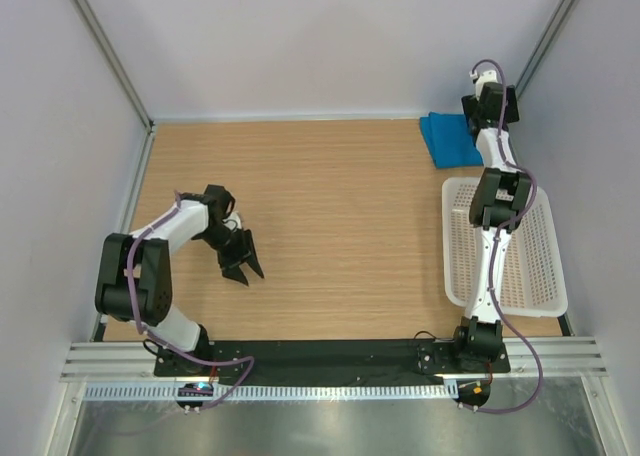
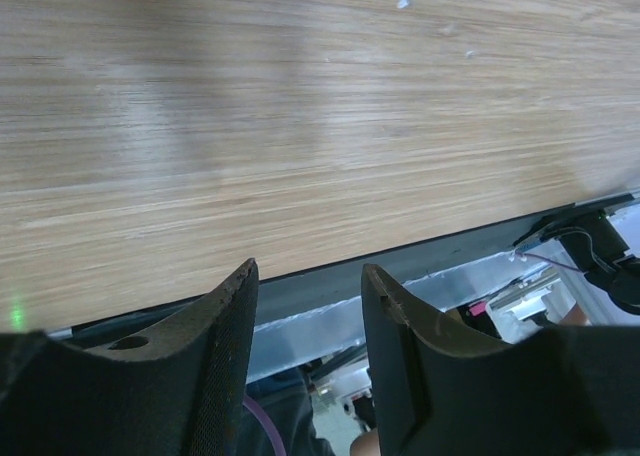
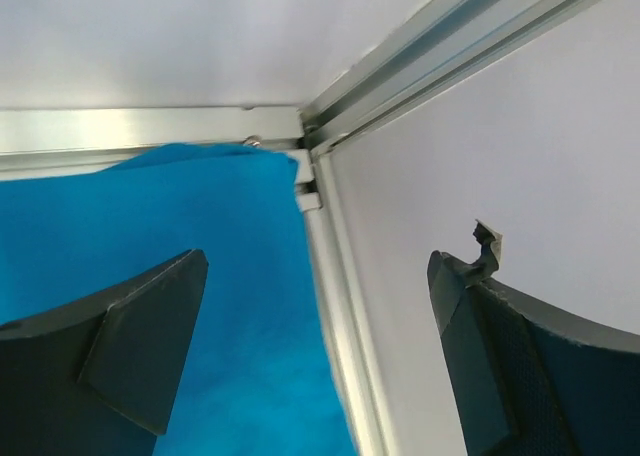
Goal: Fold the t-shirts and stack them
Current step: Neatly place the folded tshirt to the corner
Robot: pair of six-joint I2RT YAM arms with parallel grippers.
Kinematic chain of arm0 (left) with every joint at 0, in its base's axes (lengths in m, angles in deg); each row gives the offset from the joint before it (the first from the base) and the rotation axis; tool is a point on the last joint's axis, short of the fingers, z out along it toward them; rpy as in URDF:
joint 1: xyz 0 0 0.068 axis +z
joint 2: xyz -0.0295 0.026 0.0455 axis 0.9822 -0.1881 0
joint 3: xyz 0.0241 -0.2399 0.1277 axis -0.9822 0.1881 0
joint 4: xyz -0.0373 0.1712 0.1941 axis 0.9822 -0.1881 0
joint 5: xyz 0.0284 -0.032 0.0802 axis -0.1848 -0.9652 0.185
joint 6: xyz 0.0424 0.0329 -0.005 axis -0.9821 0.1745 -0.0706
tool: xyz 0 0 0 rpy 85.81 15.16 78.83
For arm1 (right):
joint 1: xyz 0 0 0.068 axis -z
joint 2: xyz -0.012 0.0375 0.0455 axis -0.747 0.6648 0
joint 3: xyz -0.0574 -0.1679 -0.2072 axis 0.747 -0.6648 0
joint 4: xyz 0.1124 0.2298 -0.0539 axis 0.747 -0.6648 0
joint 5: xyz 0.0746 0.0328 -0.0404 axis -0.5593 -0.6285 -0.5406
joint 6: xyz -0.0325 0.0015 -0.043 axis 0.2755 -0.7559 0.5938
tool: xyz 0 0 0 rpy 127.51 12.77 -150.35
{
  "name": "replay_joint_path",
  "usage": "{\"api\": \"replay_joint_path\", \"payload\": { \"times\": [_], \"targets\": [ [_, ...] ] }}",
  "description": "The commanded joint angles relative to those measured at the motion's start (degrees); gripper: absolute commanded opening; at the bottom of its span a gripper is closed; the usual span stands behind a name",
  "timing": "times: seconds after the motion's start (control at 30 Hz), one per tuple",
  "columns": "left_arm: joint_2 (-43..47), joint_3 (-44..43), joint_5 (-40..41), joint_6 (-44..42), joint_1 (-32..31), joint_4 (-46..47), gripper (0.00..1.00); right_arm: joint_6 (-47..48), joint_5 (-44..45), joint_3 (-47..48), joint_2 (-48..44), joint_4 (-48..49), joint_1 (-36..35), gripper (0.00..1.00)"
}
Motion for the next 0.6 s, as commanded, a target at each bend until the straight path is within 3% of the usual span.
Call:
{"api": "replay_joint_path", "payload": {
  "times": [0.0, 0.17, 0.33, 0.43, 0.57],
  "targets": [
    [4.7, -0.1, -1.7, 1.8, 0.3, 2.3, 0.47, -6.5, 0.4, -4.7, -14.2, -2.1, -5.8, 1.00],
    [10.5, 0.2, -3.3, 5.5, 0.3, 6.0, 0.48, -19.4, -2.3, -14.7, -29.8, -11.2, -14.6, 1.00],
    [18.5, 1.7, -3.5, 8.5, 0.3, 8.9, 0.52, -28.0, -7.9, -32.8, -42.2, -15.8, -25.5, 1.00],
    [21.8, 3.5, -4.0, 10.5, 0.3, 11.2, 0.54, -30.8, -7.6, -46.4, -50.3, -14.2, -33.8, 1.00],
    [25.7, 5.8, -5.1, 12.6, 0.3, 13.6, 0.55, -45.2, -10.6, -64.8, -61.4, -10.3, -40.3, 1.00]
  ]
}}
